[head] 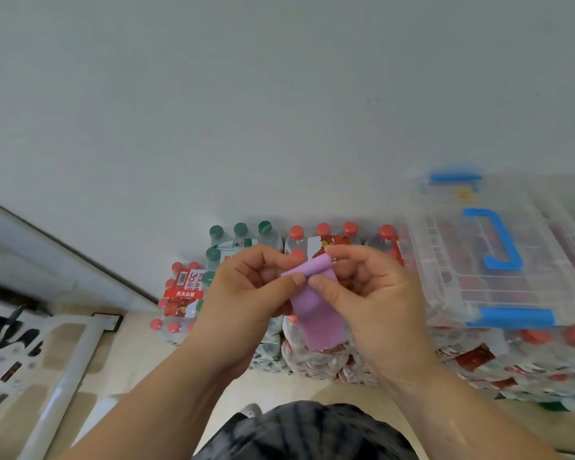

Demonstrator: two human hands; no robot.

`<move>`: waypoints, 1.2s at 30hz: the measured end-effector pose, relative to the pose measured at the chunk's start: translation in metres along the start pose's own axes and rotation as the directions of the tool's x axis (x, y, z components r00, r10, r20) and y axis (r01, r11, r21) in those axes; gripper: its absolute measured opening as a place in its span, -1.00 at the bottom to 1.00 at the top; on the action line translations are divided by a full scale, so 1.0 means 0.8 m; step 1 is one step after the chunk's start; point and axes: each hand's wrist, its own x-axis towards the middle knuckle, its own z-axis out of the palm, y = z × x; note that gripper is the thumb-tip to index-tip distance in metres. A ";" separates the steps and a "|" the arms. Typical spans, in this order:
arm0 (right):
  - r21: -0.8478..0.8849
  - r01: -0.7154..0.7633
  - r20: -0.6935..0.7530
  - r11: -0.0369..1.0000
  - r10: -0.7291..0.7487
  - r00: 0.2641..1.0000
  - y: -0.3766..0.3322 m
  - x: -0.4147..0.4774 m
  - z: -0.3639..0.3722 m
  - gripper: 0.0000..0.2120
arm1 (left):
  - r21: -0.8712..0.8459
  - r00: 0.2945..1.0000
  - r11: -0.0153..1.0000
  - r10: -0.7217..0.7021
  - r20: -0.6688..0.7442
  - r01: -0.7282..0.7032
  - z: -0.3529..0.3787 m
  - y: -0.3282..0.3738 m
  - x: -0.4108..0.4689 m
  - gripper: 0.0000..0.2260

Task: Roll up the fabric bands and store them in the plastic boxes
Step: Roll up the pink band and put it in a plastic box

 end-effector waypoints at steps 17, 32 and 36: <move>-0.102 0.105 0.042 0.989 -0.101 0.994 -0.018 0.024 0.011 -0.72 | 0.174 0.988 0.972 0.156 0.013 -0.156 -0.023 0.012 0.015 -0.69; -0.081 0.031 -0.014 0.996 -0.033 0.999 -0.031 0.014 0.004 -0.93 | 0.111 0.989 0.984 0.145 -0.032 -0.140 -0.008 0.014 0.010 -0.75; -0.006 0.021 -0.011 1.000 -0.021 1.000 -0.038 0.014 0.004 -0.89 | -0.022 0.993 0.993 0.116 -0.022 -0.116 -0.002 0.018 0.003 -0.85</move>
